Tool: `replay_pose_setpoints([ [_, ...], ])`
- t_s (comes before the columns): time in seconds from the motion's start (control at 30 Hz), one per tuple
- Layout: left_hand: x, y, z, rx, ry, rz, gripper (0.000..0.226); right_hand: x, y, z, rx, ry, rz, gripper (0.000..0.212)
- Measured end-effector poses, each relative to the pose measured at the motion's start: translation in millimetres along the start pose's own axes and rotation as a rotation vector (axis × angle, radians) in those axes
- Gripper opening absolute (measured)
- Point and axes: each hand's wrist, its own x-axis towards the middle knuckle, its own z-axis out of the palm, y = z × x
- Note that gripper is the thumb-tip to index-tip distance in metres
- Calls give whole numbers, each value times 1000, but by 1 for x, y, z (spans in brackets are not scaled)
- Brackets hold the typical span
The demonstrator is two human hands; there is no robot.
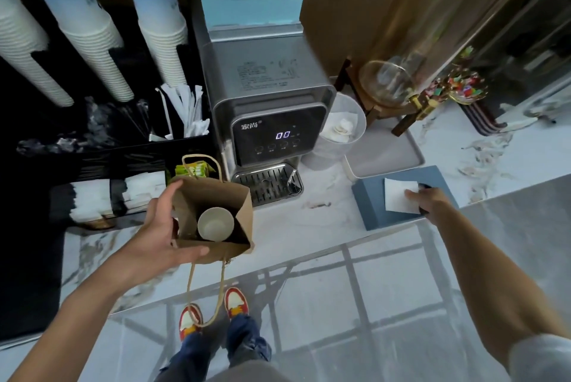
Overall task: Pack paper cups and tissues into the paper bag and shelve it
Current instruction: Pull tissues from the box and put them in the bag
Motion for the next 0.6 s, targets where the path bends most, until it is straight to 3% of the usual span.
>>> replay_pose_setpoints([
  [0.03,0,0,0,4,1,3,122,-3,-2,0,41,-7,10,18],
  [0.07,0,0,1,3,4,7,122,-7,-5,0,72,-13,10,19],
  [0.4,1,4,1,8,-36,24,126,-103,-52,-14,567,-238,-186,40],
  [0.6,1,2,4,2,-38,3,131,-213,-95,-17,686,-404,-324,20],
])
